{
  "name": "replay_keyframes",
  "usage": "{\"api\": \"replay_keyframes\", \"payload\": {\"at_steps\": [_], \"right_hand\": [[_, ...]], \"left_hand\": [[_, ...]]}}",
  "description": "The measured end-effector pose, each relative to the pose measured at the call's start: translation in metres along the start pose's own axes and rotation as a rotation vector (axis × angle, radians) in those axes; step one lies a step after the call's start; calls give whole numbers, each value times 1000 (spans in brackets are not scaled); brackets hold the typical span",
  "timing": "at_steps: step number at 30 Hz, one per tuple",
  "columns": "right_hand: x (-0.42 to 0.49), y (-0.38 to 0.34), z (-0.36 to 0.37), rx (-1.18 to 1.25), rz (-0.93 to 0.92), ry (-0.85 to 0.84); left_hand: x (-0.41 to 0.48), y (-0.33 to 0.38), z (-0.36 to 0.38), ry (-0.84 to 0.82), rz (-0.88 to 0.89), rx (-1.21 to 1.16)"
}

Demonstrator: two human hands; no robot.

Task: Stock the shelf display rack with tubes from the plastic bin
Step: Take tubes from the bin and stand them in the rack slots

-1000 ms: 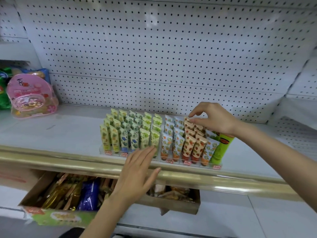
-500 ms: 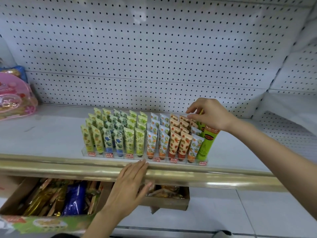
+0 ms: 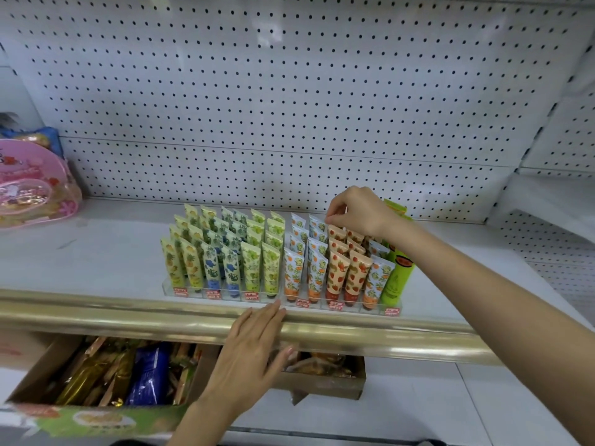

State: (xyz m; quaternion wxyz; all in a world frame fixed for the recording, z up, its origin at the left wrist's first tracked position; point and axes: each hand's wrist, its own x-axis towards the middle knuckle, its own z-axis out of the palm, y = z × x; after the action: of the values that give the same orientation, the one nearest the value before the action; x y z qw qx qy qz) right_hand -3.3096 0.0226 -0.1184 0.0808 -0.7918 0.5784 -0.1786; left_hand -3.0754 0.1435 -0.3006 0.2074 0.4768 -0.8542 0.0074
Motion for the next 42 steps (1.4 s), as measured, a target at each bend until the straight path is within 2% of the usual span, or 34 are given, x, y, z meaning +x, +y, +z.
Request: {"api": "replay_keyframes", "payload": {"at_steps": [21,42], "right_hand": [[12,-4,18,9,36,-71],[15,-7,20,-45,46,-34]], "left_hand": [[-1,-3,2,8,33,39],[4,0,-3,26,36,4]]}}
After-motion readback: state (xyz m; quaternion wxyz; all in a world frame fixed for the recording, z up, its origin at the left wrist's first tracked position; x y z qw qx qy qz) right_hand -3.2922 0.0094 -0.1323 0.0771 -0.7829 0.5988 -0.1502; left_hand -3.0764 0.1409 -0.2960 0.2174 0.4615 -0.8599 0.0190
